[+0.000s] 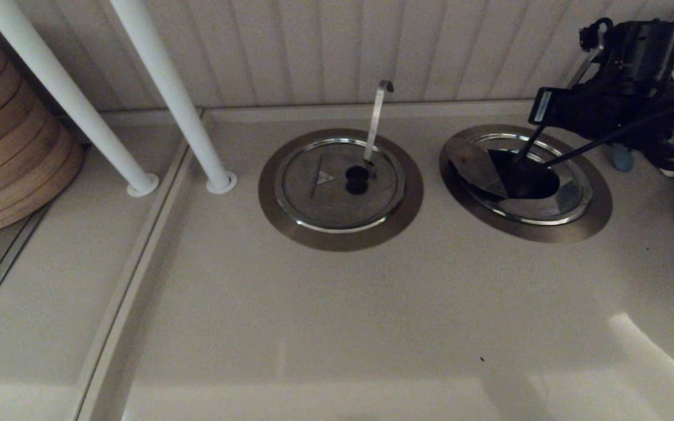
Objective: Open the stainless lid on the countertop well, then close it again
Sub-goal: Stir with a spoon
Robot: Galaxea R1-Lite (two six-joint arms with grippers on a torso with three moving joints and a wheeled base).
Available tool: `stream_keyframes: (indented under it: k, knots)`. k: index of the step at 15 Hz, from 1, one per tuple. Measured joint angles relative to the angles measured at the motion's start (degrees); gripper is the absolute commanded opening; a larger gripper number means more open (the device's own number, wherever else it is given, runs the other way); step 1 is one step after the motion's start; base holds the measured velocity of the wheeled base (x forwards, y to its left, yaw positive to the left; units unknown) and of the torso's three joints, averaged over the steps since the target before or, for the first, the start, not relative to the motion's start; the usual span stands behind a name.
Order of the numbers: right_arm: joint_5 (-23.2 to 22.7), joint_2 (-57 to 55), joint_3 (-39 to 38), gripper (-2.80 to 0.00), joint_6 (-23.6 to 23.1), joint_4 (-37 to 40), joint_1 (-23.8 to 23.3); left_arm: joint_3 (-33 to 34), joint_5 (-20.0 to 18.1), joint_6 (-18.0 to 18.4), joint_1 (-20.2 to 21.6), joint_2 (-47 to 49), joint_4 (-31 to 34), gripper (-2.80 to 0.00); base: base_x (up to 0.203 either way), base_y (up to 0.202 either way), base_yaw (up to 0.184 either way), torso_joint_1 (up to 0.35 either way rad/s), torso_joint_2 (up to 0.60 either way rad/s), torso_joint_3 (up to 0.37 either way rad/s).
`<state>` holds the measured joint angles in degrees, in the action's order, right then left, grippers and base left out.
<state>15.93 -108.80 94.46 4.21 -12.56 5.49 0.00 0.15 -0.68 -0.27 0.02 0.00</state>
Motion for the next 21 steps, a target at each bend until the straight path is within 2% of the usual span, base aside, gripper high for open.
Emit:
stream_keyframes:
  k: [2,4,7,10,12,14,17,21]
  knots:
    - [-0.9,0.9,-0.4,-2.80,-1.0,2.3,-0.5,0.0,0.0,0.0,0.0,0.0,0.0,-2.80,0.000,0.000,0.000,0.000,0.00,0.000]
    - [-0.7,1.1,-0.9,-2.80,-4.7,2.4,-2.1,0.0,0.0,0.0,0.0,0.0,0.0,-2.80,0.000,0.000,0.000,0.000,0.00,0.000]
    - [2.7,-0.3,-0.1,-2.80,-7.0,1.4,-3.4,0.0,0.0,0.0,0.0,0.0,0.0,-2.80,0.000,0.000,0.000,0.000,0.00,0.000]
    - [5.7,-2.4,2.7,-2.80,-5.8,-1.1,-3.8,0.0,0.0,0.0,0.0,0.0,0.0,-2.80,0.000,0.000,0.000,0.000,0.00,0.000]
    - [5.7,-3.3,4.0,-2.80,-2.2,-3.2,-3.1,0.0,0.0,0.0,0.0,0.0,0.0,-2.80,0.000,0.000,0.000,0.000,0.00,0.000]
    - [5.0,-3.6,4.0,-2.80,-0.4,-3.2,-1.5,0.0,0.0,0.0,0.0,0.0,0.0,-2.80,0.000,0.000,0.000,0.000,0.00,0.000]
    - [4.4,-2.8,2.3,-2.80,-0.4,-2.7,0.0,0.0,0.0,0.0,0.0,0.0,0.0,-2.80,0.000,0.000,0.000,0.000,0.00,0.000]
    - [0.1,-0.3,0.5,-2.80,-0.8,1.1,-0.3,0.0,0.0,0.0,0.0,0.0,0.0,-2.80,0.000,0.000,0.000,0.000,0.00,0.000]
